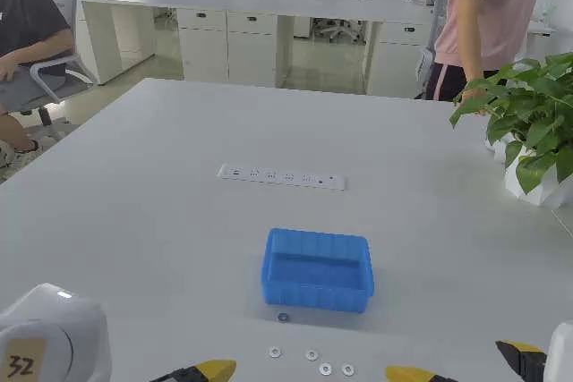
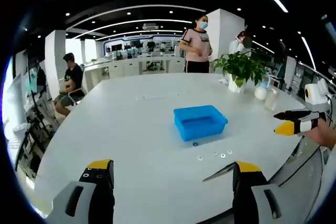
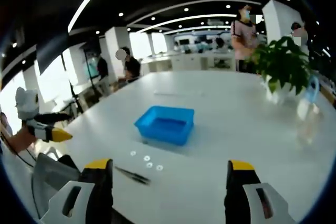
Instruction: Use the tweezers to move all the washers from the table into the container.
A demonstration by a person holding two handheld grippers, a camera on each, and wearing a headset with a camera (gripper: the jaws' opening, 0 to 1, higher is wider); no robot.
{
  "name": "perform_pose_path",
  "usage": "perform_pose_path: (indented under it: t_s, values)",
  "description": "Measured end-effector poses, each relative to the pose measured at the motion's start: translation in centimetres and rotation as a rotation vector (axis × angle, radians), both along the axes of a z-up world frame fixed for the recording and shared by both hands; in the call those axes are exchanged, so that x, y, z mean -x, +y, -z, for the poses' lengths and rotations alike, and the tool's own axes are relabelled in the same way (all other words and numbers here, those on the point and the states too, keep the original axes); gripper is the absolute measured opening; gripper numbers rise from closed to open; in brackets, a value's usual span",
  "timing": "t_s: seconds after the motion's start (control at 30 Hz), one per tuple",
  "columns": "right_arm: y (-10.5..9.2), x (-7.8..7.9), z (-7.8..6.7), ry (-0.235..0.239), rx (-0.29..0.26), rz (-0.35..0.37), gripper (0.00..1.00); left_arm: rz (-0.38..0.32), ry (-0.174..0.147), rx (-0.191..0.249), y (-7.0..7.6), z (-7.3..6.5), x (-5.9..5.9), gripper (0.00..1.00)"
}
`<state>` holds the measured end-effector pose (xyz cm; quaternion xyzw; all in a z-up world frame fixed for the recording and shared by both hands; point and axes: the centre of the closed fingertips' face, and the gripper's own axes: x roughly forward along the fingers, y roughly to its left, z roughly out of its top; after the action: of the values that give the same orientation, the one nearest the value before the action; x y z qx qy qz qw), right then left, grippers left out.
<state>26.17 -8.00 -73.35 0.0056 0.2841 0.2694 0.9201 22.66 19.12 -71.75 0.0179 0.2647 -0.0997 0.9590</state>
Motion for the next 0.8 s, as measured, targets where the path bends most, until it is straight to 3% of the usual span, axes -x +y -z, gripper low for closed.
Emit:
perform_pose_path:
  t_s: [0.8]
  values:
    - [-0.25,-0.09,0.07,0.006,-0.022,0.013,0.87,0.02,0.024,-0.039,-0.27,0.38,0.12,0.99]
